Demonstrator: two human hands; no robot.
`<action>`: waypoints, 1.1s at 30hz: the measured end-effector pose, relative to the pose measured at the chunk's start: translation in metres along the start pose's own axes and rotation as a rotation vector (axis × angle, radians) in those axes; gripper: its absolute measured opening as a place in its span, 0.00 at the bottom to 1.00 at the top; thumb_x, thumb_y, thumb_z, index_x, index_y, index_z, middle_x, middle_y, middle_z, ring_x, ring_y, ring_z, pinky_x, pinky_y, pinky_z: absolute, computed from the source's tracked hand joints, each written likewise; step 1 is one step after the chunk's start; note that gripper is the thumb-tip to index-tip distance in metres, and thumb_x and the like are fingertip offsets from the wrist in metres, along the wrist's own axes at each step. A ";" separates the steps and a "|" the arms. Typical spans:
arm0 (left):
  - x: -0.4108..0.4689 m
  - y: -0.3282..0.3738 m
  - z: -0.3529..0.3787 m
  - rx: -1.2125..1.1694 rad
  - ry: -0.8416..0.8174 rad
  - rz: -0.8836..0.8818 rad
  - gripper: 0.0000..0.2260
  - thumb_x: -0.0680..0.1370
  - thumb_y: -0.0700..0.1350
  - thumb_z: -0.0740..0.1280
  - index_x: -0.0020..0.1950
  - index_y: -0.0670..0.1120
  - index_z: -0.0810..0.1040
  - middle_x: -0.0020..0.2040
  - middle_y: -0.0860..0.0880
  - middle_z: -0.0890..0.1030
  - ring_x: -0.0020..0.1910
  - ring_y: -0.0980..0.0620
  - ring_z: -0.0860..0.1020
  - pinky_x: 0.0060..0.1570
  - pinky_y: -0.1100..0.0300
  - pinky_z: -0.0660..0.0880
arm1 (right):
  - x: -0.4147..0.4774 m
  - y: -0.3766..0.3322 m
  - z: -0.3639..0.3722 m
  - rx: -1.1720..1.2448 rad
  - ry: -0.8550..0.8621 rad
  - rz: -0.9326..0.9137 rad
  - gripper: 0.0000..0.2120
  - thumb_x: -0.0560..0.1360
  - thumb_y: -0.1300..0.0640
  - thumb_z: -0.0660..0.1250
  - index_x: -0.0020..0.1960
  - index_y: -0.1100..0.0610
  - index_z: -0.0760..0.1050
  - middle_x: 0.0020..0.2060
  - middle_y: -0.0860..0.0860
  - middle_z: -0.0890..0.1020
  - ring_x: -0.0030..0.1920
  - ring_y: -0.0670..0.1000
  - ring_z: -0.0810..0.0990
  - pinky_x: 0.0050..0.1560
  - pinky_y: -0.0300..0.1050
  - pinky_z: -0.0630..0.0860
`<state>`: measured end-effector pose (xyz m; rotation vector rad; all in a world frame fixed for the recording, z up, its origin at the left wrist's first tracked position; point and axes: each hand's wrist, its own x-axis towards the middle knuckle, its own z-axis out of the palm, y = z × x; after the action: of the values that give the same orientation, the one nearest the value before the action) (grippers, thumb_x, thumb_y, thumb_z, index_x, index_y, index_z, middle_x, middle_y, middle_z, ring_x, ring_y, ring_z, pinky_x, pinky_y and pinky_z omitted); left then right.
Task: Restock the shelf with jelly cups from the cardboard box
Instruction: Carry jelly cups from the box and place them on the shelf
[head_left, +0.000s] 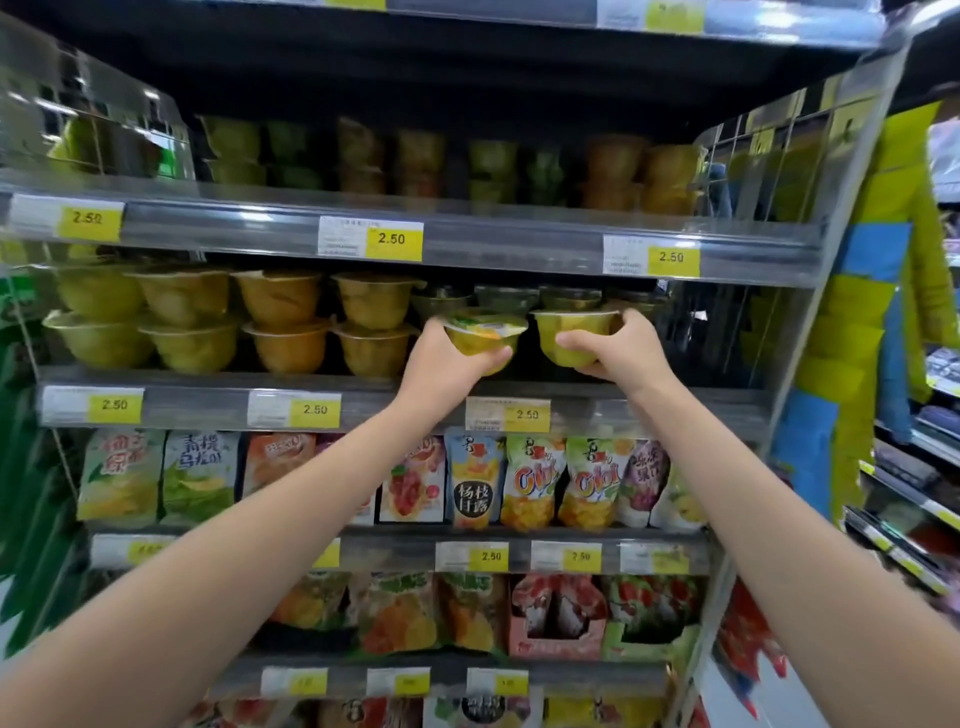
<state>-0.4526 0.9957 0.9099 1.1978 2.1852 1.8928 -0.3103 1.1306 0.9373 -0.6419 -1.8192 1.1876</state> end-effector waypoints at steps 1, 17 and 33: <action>0.001 -0.001 0.003 0.028 0.007 -0.004 0.30 0.68 0.52 0.77 0.64 0.45 0.70 0.58 0.49 0.78 0.57 0.51 0.76 0.56 0.57 0.74 | 0.003 0.001 -0.001 0.026 -0.003 0.006 0.33 0.62 0.53 0.80 0.61 0.61 0.70 0.57 0.55 0.79 0.57 0.56 0.79 0.56 0.56 0.79; -0.001 -0.007 0.001 0.410 0.043 0.066 0.26 0.69 0.59 0.73 0.61 0.48 0.74 0.54 0.53 0.80 0.53 0.52 0.79 0.49 0.55 0.77 | 0.038 0.002 0.053 0.268 -0.216 -0.036 0.29 0.64 0.56 0.79 0.63 0.55 0.74 0.56 0.51 0.81 0.58 0.52 0.79 0.63 0.52 0.75; 0.000 -0.017 -0.016 0.593 0.107 0.033 0.21 0.72 0.62 0.69 0.53 0.46 0.76 0.45 0.50 0.81 0.40 0.52 0.77 0.35 0.58 0.69 | 0.036 -0.011 0.085 0.197 -0.347 -0.123 0.29 0.67 0.57 0.77 0.65 0.53 0.70 0.57 0.48 0.78 0.59 0.49 0.76 0.61 0.44 0.72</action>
<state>-0.4693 0.9833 0.8997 1.2091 2.9214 1.3749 -0.4020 1.1138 0.9448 -0.2164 -1.9578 1.4385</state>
